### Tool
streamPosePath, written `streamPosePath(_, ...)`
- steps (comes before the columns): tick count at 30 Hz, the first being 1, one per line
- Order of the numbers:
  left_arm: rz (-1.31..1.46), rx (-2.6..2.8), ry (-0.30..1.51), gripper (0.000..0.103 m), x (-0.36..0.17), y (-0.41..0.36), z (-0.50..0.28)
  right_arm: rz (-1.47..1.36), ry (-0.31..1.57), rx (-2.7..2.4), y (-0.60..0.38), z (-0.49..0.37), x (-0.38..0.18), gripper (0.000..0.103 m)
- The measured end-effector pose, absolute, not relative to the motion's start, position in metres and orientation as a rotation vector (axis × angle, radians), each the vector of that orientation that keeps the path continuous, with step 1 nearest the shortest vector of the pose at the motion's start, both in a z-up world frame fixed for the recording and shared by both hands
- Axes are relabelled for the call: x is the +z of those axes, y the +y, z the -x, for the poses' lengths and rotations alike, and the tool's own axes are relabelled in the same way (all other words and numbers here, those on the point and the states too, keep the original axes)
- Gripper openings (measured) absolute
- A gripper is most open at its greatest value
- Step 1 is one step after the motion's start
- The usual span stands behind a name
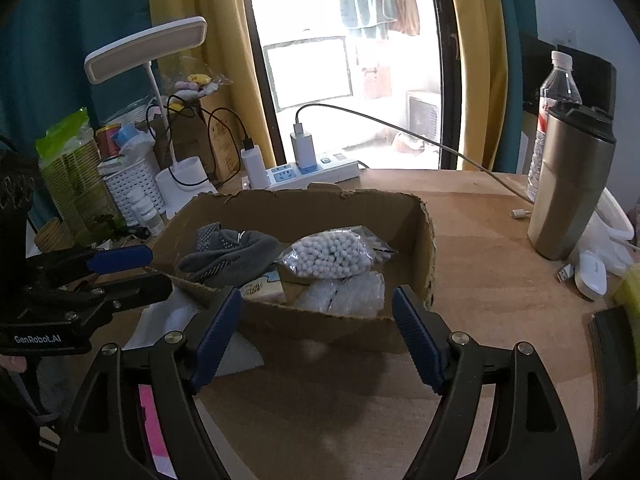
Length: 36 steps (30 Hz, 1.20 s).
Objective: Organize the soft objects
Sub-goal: 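Carry the gloves and swab bag into the cardboard box and release both, then move both tools back toward the pink plush and white cloth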
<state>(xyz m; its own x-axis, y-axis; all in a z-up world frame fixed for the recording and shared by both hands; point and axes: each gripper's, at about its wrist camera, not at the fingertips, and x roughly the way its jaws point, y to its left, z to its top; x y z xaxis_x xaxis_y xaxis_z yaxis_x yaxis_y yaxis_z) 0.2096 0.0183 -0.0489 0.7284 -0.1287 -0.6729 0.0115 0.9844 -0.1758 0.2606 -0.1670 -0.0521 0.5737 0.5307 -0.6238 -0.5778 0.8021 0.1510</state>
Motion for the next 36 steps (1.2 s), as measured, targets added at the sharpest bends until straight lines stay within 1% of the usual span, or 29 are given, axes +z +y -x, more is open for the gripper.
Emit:
streamPosePath(16, 0.169, -0.073, 0.733, 0.063, -0.047, 0.019, -0.171, 0.094, 0.68, 0.647, -0.167, -0.222, -0.043, 0.08)
streamPosePath(36, 0.226, -0.058, 0.743, 0.063, -0.071, 0.036, -0.119, 0.15, 0.708, 0.672, -0.141, -0.177, -0.055, 0.08)
